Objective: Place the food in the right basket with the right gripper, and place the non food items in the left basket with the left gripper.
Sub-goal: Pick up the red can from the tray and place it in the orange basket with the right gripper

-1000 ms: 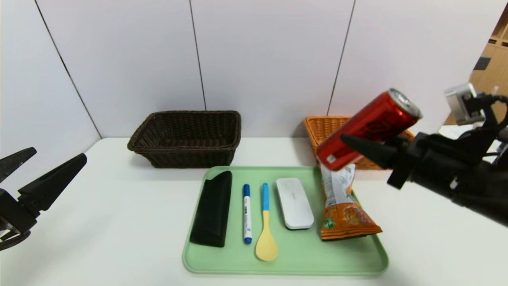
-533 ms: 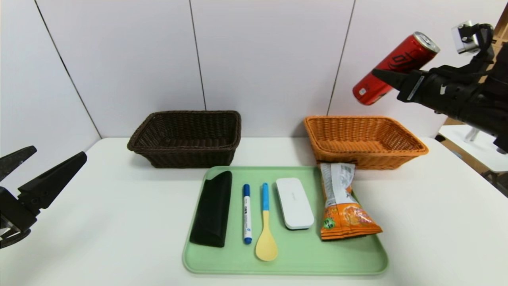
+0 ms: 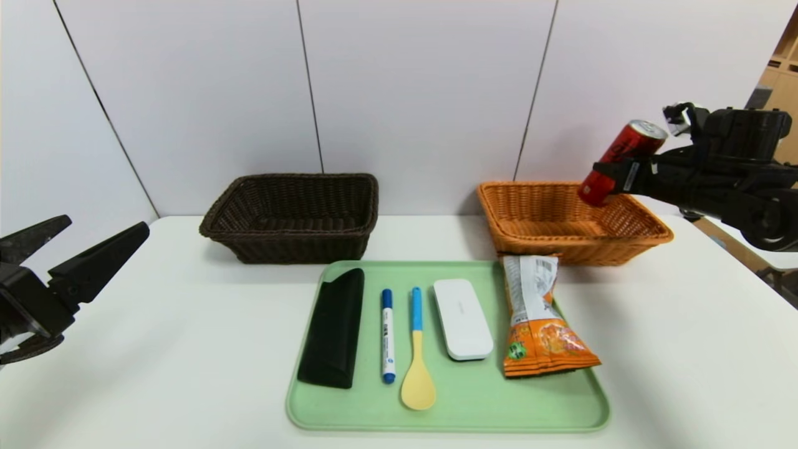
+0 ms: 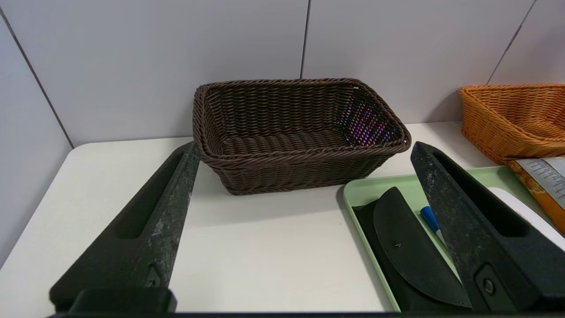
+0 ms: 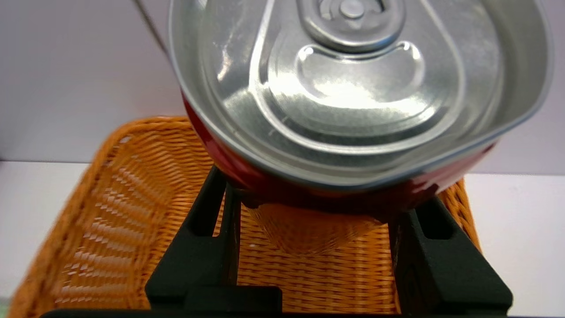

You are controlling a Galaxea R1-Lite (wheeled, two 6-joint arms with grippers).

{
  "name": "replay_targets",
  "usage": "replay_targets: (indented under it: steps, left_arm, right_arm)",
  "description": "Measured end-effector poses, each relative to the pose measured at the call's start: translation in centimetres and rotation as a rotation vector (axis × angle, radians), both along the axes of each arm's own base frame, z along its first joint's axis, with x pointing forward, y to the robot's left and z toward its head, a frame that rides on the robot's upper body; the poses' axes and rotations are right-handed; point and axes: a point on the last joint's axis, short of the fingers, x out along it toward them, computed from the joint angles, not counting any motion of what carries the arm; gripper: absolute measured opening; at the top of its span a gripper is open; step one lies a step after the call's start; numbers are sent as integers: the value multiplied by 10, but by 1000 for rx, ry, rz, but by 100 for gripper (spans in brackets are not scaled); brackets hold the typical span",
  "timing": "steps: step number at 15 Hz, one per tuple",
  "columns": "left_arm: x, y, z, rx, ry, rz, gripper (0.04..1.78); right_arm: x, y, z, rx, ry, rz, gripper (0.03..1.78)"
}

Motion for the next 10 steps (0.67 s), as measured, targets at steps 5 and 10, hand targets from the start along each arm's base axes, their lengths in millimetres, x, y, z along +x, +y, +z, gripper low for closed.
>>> replay_targets:
  steps: [5, 10]
  left_arm:
    - [29, -2, 2, -2, -32, 0, 169]
    - [48, -3, -7, 1, 16, 0, 169]
  right_arm:
    - [10, -2, -17, -46, 37, -3, 91]
    - [16, -2, -31, -108, 62, 11, 91]
